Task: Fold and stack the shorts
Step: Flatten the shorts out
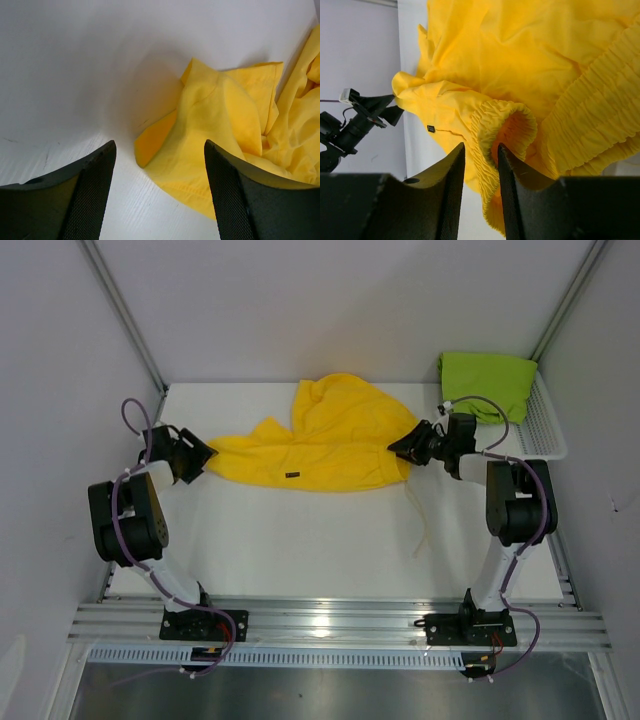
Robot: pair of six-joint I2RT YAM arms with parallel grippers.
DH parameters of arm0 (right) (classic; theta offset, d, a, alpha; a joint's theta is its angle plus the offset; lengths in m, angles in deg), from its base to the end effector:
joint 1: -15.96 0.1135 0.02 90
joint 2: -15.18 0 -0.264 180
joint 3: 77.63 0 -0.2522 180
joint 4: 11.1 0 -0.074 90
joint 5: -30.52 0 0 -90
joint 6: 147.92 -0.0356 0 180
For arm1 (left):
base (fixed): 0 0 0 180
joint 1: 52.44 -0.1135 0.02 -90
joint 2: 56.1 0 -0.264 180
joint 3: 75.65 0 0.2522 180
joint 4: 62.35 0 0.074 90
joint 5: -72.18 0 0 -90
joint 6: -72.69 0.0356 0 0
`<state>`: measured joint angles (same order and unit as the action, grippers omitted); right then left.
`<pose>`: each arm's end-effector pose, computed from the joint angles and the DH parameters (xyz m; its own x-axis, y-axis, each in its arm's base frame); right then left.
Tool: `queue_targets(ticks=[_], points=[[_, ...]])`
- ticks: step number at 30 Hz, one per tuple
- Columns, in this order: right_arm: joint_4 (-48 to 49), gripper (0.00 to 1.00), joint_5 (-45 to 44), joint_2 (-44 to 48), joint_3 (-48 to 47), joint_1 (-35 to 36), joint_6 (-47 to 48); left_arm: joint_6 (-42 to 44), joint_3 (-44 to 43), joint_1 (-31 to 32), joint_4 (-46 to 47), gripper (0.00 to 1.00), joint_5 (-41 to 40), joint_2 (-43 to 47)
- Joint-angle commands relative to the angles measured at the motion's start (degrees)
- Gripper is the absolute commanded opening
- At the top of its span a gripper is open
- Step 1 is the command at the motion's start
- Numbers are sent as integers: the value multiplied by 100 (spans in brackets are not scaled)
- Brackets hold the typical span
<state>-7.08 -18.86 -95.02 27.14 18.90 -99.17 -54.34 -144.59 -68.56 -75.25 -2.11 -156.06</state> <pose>0.4027 0.0439 0.1648 -0.7795 0.4611 -0.4240 -0.1099 0.5658 0.8172 0.3483 0.0906 0.1685 -0.4839 -0.7433 -0.4619 -0.4651 0.6655 -0.5837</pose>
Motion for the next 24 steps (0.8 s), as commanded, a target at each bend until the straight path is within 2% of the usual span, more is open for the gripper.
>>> queue_targets(ticks=[1,10,12,13,15,16,24], points=[[-90,36,16,165,30,119,319,30,-46,-49,344,73,108,232],[-318,34,130,-99,-198,321,557,21,-19,-137,388,74,301,232],[-310,25,139,-134,-199,330,557,12,-2,-146,406,74,319,240],[-302,17,130,-134,-198,347,557,12,-10,-137,415,74,328,232],[-310,8,157,-134,-198,348,566,4,-11,-146,415,74,328,223],[-354,0,139,-134,-225,348,566,3,-28,-146,406,74,345,197],[-249,0,218,-169,-480,163,162,30,-2,-146,502,74,520,188]])
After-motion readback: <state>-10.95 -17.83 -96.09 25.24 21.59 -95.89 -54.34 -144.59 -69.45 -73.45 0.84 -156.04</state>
